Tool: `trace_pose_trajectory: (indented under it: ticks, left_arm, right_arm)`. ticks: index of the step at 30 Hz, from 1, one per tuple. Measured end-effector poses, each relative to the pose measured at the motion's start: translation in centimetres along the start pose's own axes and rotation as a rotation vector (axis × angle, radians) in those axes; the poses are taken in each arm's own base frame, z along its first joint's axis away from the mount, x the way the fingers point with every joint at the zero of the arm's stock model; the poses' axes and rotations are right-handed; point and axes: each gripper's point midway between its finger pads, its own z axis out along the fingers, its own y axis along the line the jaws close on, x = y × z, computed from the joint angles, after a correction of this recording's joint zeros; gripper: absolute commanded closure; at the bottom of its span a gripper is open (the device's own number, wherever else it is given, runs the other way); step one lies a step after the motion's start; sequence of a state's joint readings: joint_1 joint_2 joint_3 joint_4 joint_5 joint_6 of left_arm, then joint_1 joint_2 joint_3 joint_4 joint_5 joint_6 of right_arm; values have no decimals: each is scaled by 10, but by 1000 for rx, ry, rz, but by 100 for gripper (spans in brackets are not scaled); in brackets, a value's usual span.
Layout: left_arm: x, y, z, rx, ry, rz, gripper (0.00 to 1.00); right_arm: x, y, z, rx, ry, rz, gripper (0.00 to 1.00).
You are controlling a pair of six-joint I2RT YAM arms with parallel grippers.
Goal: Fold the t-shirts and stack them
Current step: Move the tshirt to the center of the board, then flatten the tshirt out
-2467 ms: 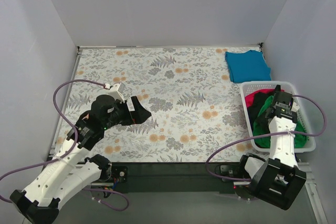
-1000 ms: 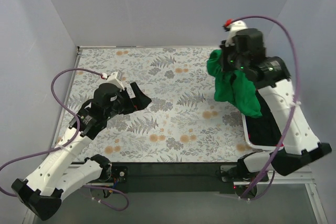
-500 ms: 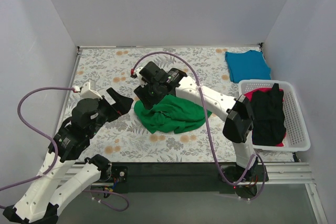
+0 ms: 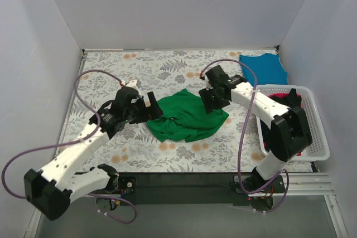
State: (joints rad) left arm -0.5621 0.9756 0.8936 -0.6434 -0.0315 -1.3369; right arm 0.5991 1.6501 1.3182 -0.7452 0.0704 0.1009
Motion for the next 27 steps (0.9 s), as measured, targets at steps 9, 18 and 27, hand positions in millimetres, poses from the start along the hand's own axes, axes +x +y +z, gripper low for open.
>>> trace_pose_trajectory:
  ticks: [9, 18, 27]
  left_arm:
    - [31, -28, 78, 19, 218, 246, 13]
    - [88, -95, 121, 150, 290, 607, 28]
    - [133, -89, 169, 93, 349, 824, 40]
  right_arm:
    - [42, -33, -1, -35, -19, 172, 44]
    - [69, -60, 6, -16, -28, 390, 46]
    - [64, -63, -14, -43, -128, 450, 45]
